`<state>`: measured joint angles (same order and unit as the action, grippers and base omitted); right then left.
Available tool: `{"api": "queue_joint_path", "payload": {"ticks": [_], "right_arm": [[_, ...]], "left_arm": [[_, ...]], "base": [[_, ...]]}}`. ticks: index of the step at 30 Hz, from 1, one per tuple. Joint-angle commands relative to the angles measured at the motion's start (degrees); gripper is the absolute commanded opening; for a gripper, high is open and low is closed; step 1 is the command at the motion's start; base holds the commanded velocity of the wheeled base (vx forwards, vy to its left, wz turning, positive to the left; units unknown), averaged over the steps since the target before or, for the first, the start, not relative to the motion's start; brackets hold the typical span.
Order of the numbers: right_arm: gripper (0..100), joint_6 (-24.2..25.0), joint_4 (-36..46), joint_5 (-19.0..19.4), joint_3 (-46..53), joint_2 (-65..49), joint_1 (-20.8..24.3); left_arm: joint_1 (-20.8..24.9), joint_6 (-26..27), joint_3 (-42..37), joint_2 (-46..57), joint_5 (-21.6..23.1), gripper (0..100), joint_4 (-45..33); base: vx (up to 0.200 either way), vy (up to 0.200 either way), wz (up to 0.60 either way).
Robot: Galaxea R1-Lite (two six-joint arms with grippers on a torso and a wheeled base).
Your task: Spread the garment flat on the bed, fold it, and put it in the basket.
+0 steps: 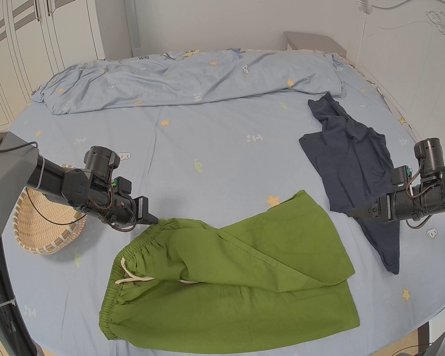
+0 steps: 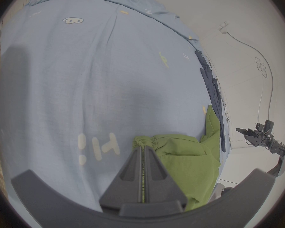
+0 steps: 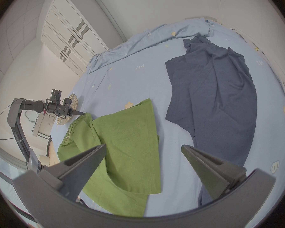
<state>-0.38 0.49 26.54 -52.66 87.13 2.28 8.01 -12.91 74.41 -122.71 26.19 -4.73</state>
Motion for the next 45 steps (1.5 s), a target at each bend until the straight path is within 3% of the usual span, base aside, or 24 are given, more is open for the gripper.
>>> {"api": "queue_joint_path", "payload": {"ticks": [1, 13, 15, 24, 36, 45], "right_arm": [[100, -0.1, 0.0, 0.0, 0.2, 0.1, 0.0], [100, 0.1, 0.0, 0.0, 0.2, 0.1, 0.0], [100, 0.2, 0.0, 0.0, 0.0, 0.4, 0.0], [100, 0.6, 0.0, 0.3, -1.2, 4.1, -1.6], [100, -0.4, -0.2, 0.7, 1.0, 8.5, -1.6], [100, -1.1, -5.2, 6.8, 3.4, 10.5, -1.5]], "left_arm": [[0.0, 0.0, -0.1, 0.4, 0.0, 0, 0.0], [-2.6, -0.4, -2.8, 7.5, 0.0, 0, -0.1], [-5.1, -0.4, -3.7, 9.9, 0.5, 0, -0.1], [-9.0, -0.3, -3.0, 11.9, 1.4, 0, 0.1], [-8.0, -0.2, -2.9, 9.8, 1.3, 0, 0.8], [-8.2, -0.3, -2.9, 9.5, 1.3, 0, 1.7]], "base": [[0.000, 0.000, 0.00], [0.000, 0.000, 0.00], [0.000, 0.000, 0.00], [0.000, 0.000, 0.00], [0.000, 0.000, 0.00], [0.000, 0.000, 0.00]]}}
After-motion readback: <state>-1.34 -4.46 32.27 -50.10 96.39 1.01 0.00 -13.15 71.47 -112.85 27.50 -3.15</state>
